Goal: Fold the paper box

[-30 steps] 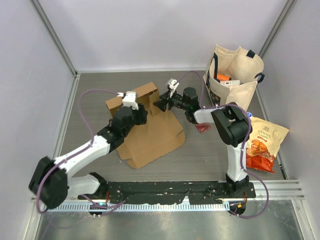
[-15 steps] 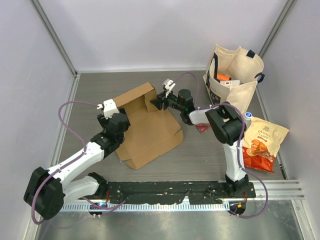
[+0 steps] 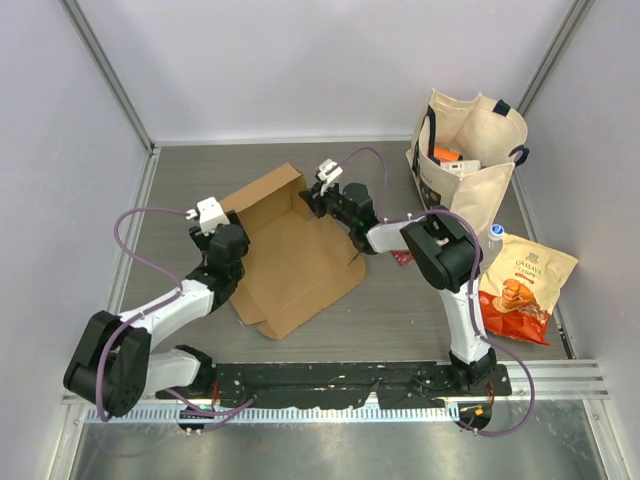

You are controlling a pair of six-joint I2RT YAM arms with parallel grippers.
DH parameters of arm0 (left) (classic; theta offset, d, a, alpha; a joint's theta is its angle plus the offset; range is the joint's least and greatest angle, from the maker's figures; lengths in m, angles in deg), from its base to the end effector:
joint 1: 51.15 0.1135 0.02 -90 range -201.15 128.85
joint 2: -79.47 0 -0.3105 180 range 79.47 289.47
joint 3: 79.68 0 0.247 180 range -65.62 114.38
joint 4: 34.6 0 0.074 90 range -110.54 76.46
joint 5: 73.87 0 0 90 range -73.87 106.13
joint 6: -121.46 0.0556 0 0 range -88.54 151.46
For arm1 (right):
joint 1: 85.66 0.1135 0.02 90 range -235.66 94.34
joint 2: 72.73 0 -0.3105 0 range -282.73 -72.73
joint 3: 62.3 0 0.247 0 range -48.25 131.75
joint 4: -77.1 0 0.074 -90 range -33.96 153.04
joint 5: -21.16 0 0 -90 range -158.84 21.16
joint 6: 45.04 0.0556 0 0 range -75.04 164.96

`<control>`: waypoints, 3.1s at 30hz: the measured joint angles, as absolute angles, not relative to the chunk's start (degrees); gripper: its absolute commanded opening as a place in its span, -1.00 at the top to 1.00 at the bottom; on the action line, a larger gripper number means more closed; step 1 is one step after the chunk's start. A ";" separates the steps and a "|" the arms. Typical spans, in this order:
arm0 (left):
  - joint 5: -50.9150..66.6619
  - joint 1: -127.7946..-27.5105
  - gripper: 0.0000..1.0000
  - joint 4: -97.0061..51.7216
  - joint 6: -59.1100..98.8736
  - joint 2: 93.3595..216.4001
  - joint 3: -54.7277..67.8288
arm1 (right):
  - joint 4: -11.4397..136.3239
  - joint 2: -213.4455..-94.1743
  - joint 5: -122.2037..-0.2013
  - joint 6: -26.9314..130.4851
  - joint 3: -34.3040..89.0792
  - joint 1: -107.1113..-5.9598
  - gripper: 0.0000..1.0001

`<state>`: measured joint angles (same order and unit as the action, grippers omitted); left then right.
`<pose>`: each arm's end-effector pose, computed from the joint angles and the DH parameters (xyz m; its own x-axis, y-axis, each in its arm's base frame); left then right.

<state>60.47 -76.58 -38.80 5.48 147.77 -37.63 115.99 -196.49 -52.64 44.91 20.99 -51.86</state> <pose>0.2264 -0.0646 0.2500 -0.1830 -0.2599 -0.9481 -0.3984 0.9013 -0.1701 0.4133 0.2954 0.2078 -0.0222 -0.0159 -0.9996 -0.7660 0.6428 0.0068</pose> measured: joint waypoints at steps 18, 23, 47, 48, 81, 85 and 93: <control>57.83 -73.85 0.82 -46.49 13.33 154.43 -35.90 | 117.89 -191.12 -90.16 43.42 12.42 -41.61 0.60; 55.53 -73.94 1.00 -46.93 15.28 154.61 -35.64 | 117.43 -191.12 -86.10 43.81 12.37 -44.10 0.42; 53.22 -73.83 0.91 -47.37 11.12 155.74 -35.23 | 116.42 -197.81 -111.58 39.25 21.18 -38.35 0.76; 53.24 -73.83 0.84 -46.84 10.77 155.74 -34.96 | 116.55 -197.81 -111.58 39.27 20.99 -38.35 0.59; 43.49 -74.88 -0.27 -36.31 3.01 145.71 -35.14 | 107.55 -186.81 -82.27 47.53 11.08 -47.12 -0.09; 42.66 -74.88 -0.28 -32.85 -0.22 143.98 -35.20 | 104.90 -188.12 -87.08 47.49 13.27 -45.04 -0.42; 36.45 -74.88 -0.09 -22.63 -8.46 129.17 -38.22 | 78.44 -172.69 -91.52 58.85 7.59 -44.49 -0.65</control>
